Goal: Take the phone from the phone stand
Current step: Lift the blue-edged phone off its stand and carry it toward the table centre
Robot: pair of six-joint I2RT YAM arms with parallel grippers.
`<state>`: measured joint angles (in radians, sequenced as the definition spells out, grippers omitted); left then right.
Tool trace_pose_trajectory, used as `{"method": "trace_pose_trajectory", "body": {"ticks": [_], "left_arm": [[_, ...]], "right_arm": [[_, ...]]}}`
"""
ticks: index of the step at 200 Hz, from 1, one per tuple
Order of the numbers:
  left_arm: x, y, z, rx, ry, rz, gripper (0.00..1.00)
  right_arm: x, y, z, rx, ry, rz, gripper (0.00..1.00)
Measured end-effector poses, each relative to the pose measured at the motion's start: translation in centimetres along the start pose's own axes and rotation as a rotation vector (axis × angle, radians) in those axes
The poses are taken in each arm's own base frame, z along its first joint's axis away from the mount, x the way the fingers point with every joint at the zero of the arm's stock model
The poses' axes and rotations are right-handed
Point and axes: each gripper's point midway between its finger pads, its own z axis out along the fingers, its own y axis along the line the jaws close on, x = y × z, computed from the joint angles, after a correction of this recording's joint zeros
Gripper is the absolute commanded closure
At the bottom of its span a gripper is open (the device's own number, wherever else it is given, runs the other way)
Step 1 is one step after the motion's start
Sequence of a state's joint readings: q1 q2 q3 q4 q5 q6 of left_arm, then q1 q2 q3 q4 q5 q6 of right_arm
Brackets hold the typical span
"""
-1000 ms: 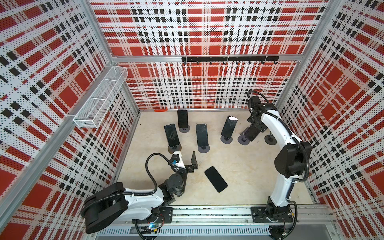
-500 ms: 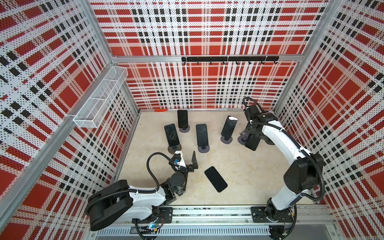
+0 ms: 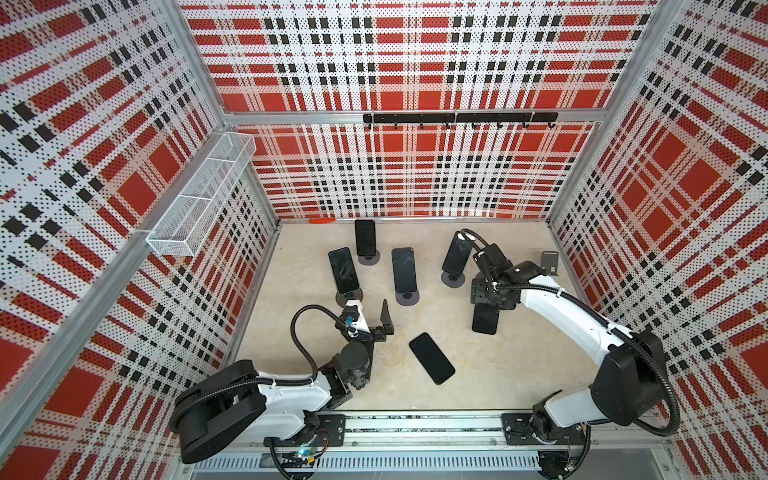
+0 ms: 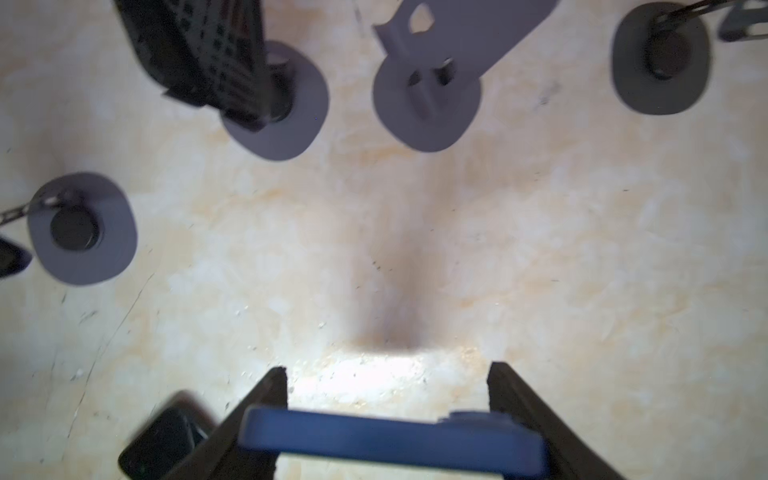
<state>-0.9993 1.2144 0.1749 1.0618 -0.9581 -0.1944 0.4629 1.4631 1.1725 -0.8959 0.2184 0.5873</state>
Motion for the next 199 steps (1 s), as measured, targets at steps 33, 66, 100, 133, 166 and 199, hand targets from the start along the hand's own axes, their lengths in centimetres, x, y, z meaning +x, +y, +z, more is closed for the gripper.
{"method": "trace_pose_trajectory", "body": {"ticks": [33,66,100,133,166,199], "left_arm": [[-0.2,0.2,0.1,-0.006,-0.005,-0.004,0.02],[-0.3,0.2,0.1,-0.007,-0.007,-0.007,0.02],[-0.4,0.3,0.1,-0.007,-0.01,-0.011,0.02],[-0.7,0.3,0.1,-0.008,-0.017,-0.023,0.02],[-0.7,0.2,0.1,-0.002,-0.016,-0.027,0.02],[-0.8,0.2,0.1,-0.003,-0.017,-0.028,0.02]], "right_arm": [[2.5,0.9,1.3,-0.052,0.07,-0.091,0.42],[4.7,2.1,2.3,-0.078,0.139,-0.191,0.42],[6.9,2.7,3.4,-0.083,0.219,-0.265,0.42],[8.9,3.1,4.1,-0.087,0.279,-0.314,0.42],[10.7,4.5,4.8,-0.101,0.334,-0.386,0.42],[12.4,5.6,5.9,-0.086,0.384,-0.456,0.42]]}}
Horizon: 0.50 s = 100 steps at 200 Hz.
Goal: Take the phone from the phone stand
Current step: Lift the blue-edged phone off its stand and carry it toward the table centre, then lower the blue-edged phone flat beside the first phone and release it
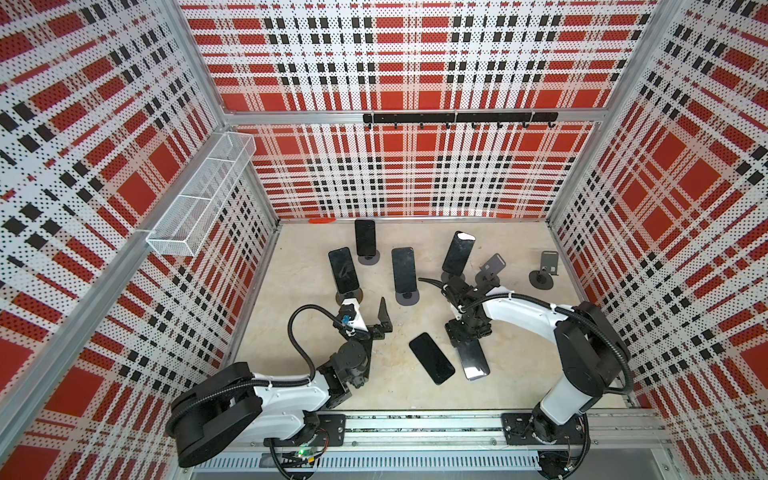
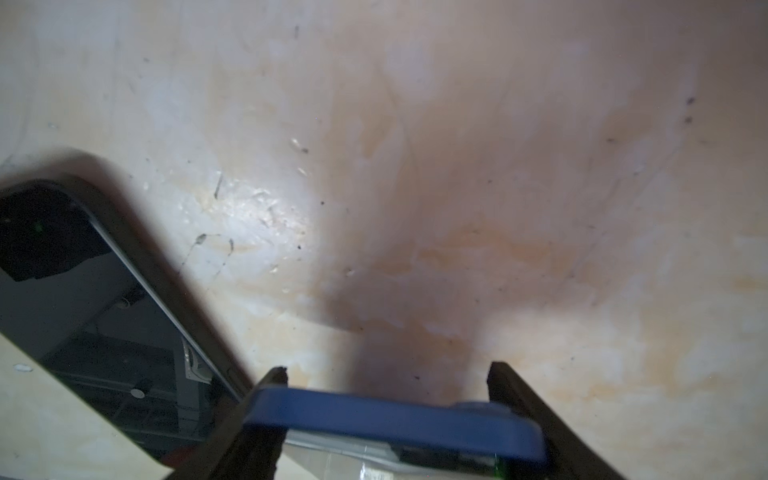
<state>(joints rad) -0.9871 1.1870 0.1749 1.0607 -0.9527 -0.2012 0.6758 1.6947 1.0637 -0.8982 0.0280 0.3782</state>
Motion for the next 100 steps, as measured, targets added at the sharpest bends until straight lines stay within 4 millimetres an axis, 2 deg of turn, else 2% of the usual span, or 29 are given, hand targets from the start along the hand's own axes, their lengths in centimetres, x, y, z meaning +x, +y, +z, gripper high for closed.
{"method": "trace_pose_trajectory", "body": {"ticks": [34,100], "left_arm": [[-0.7,0.4,-0.2,-0.017,-0.018,-0.02,0.02],[-0.8,0.5,-0.2,-0.02,-0.021,-0.023,0.02]], "right_arm": [[0.3,0.5,0.8,0.006,0.013,-0.019,0.42],[0.3,0.5,1.9,0.008,0.002,0.002,0.38]]}}
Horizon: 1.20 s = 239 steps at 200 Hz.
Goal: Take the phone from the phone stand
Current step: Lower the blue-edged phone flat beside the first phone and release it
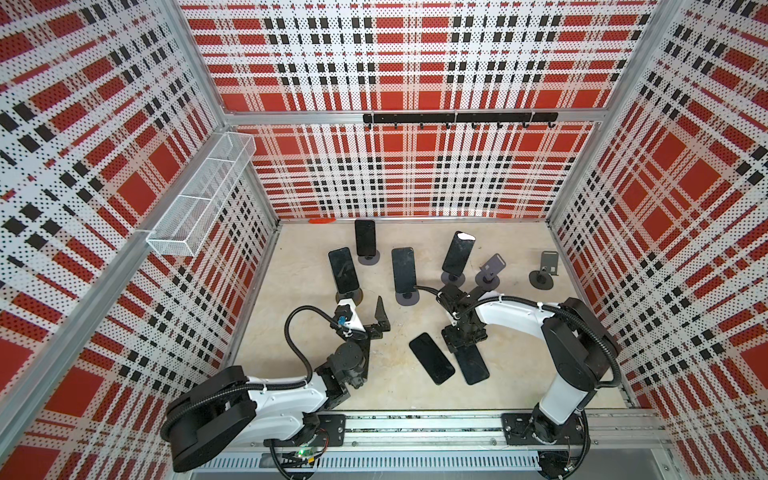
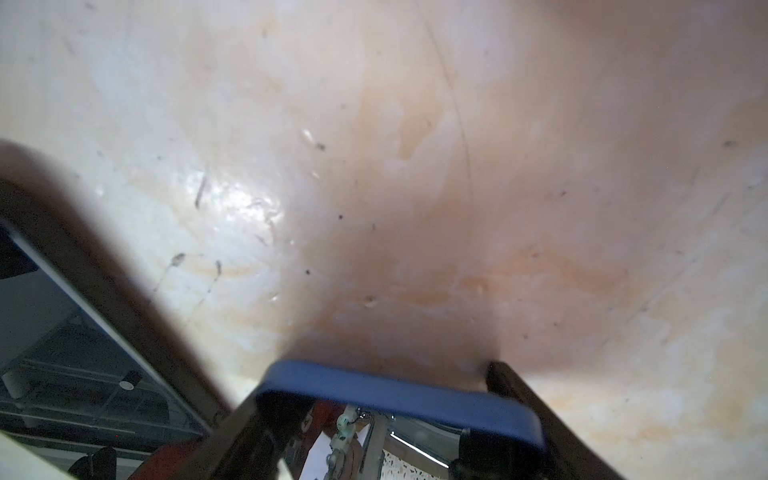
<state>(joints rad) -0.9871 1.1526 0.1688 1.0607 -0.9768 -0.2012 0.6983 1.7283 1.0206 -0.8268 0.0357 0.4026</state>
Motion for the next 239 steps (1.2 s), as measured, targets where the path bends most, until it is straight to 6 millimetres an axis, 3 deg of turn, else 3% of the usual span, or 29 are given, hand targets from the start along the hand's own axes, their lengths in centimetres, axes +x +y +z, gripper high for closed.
{"method": "trace_pose_trajectory", "body": {"ticks": [118,239], "left_arm": [[-1.0,0.9,-0.3,-0.032,-0.027,-0.025,0.02],[0.1,0.0,-0.3,0.02,0.013,0.009,0.02]], "right_arm": [[0.3,0.0,0.2,-0.008,-0.051,0.067,0.31],[0.3,-0.2,0.3,-0.009,-0.072,0.087,0.29]]}}
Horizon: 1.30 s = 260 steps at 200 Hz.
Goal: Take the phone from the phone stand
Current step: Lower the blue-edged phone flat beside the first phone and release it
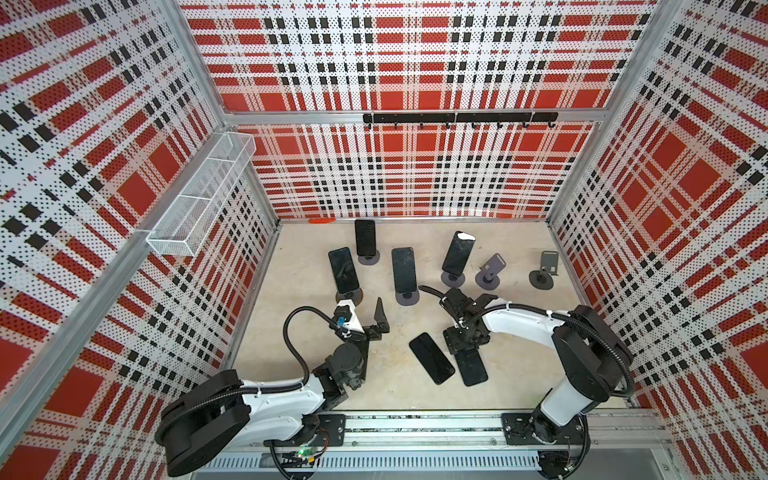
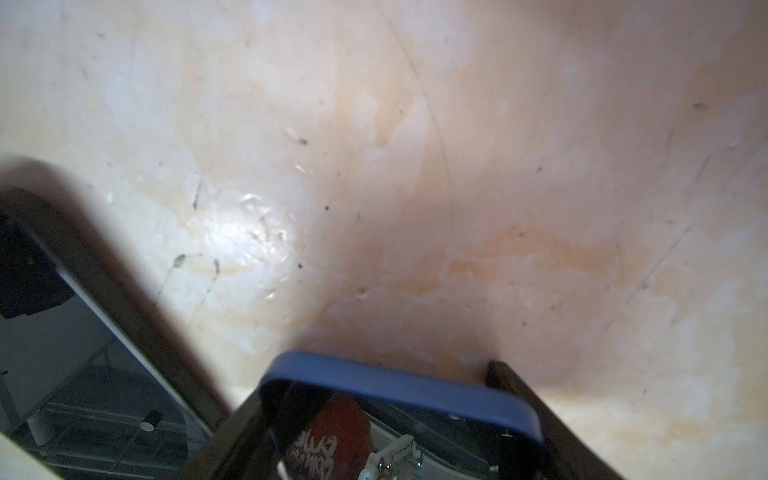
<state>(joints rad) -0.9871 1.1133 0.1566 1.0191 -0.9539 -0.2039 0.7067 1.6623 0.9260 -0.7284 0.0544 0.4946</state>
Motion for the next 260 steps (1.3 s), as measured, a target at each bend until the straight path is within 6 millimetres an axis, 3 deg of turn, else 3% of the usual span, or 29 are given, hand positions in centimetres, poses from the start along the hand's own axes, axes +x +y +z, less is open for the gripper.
{"method": "trace_pose_trajectory", "body": {"ticks": [260], "left_arm": [[-0.41,-0.08,-0.09,0.009,-0.006,-0.028,0.02]], "right_arm": [[-0.05,0.07,0.2,0.005,-0.012,-0.014,0.21]]}}
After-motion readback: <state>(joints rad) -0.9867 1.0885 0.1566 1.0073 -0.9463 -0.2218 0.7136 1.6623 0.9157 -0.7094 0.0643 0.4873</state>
